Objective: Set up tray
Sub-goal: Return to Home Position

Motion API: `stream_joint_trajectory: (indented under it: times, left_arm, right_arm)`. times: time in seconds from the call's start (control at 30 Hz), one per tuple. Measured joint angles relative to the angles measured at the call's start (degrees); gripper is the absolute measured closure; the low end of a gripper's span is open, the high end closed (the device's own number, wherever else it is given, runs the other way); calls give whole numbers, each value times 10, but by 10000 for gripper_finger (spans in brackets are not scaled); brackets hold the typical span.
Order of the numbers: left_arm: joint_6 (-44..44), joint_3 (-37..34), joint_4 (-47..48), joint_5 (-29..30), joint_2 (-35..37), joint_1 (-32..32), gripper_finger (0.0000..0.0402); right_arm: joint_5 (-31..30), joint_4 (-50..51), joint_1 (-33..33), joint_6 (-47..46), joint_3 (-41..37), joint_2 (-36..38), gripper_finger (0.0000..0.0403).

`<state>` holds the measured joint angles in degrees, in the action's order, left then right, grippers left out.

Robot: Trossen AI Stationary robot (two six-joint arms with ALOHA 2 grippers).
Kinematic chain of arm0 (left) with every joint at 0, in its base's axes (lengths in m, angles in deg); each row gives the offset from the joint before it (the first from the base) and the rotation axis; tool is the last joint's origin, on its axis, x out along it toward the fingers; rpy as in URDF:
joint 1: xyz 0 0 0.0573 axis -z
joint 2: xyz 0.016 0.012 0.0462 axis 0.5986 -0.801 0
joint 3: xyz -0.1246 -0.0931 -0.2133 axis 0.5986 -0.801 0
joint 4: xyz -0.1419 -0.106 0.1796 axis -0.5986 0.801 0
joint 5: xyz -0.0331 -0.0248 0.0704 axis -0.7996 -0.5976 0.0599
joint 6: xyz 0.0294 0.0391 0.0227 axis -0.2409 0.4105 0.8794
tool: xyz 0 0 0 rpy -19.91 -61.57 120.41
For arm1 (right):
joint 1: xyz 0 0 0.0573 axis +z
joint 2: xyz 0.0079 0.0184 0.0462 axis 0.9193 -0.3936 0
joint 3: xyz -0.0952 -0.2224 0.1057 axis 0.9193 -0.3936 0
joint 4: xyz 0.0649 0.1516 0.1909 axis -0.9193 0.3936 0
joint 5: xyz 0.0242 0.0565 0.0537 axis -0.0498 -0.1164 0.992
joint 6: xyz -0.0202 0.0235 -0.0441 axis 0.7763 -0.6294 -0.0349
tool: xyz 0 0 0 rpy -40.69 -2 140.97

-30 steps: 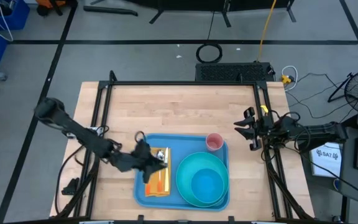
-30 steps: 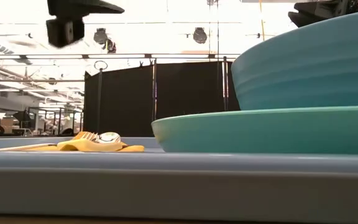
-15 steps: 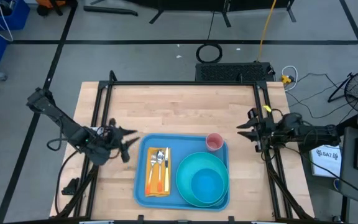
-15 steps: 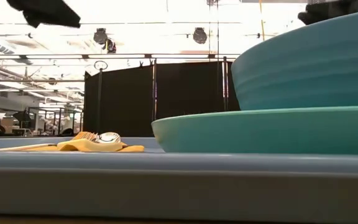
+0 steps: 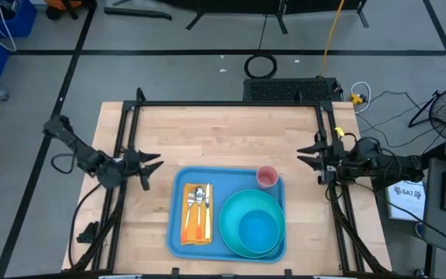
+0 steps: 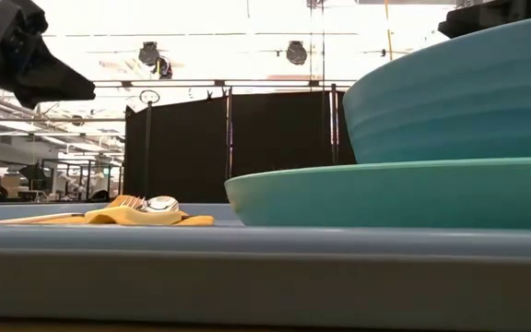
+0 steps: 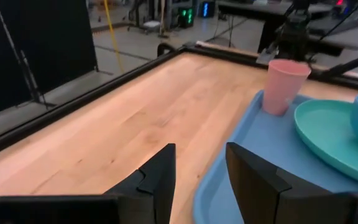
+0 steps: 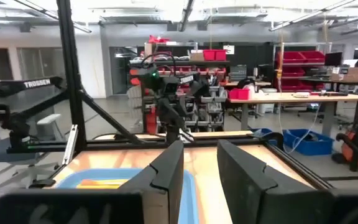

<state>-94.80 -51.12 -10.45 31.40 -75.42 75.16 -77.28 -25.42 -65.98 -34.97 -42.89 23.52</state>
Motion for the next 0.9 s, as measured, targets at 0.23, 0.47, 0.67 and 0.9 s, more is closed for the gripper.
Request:
stream_joint_trajectory:
  times: [0.23, 0.47, 0.67, 0.9]
  left_arm:
    - [76, -64, -12, -11, 135, 0, 256]
    - [170, -80, -33, -75, 211, -8, 256]
    - [194, -80, -44, -116, 212, -38, 256]
    - [228, -80, -68, -145, 212, -107, 256]
  right_arm:
    - [-29, 4, 0, -2, -9, 0, 314]
    - [-10, -26, 0, -14, -54, 0, 314]
    - [78, -85, 0, -25, -91, 0, 314]
    - [116, -90, 0, -40, -111, 0, 314]
